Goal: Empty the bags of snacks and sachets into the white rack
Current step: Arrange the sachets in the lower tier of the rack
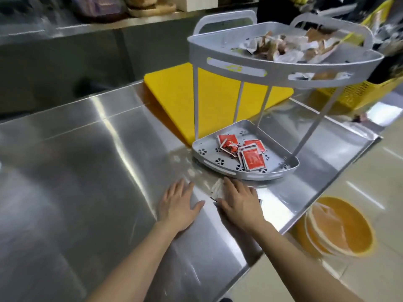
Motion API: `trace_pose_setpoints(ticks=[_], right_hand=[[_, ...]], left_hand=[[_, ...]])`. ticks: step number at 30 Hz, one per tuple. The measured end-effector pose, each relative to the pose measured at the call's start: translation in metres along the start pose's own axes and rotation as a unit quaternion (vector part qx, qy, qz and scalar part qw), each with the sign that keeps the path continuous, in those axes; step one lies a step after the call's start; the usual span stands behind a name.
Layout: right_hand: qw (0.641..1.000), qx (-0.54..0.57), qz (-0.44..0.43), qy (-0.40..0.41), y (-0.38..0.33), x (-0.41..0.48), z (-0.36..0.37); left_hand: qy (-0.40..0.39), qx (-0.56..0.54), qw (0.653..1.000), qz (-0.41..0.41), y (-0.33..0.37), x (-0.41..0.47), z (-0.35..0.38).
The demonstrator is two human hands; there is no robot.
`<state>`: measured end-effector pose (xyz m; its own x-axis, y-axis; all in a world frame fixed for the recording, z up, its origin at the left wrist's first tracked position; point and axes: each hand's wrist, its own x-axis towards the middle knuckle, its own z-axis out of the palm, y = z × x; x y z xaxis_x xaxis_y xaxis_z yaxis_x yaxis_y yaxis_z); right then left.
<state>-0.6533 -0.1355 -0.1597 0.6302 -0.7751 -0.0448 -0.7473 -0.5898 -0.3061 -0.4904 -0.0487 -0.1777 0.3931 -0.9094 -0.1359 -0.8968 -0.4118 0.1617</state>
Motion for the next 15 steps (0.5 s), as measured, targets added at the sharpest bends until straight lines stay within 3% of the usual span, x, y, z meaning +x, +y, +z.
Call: trace_pose_setpoints(ticks=[4,10,15], right_hand=[[1.0,-0.003,-0.001,0.018,0.012,-0.006,0.01],[1.0,0.019,0.018,0.004,0.008,0.002,0.012],[0.991,0.087,0.106,-0.011,-0.003,0.022,0.006]], left_hand=[[0.051,0.014,0.998,-0.015,0.001,-0.003,0.017],[0.061,-0.001,0.998,-0.016,0.0,-0.004,0.017],[0.058,-0.017,0.998,-0.021,-0.001,-0.005,0.017]])
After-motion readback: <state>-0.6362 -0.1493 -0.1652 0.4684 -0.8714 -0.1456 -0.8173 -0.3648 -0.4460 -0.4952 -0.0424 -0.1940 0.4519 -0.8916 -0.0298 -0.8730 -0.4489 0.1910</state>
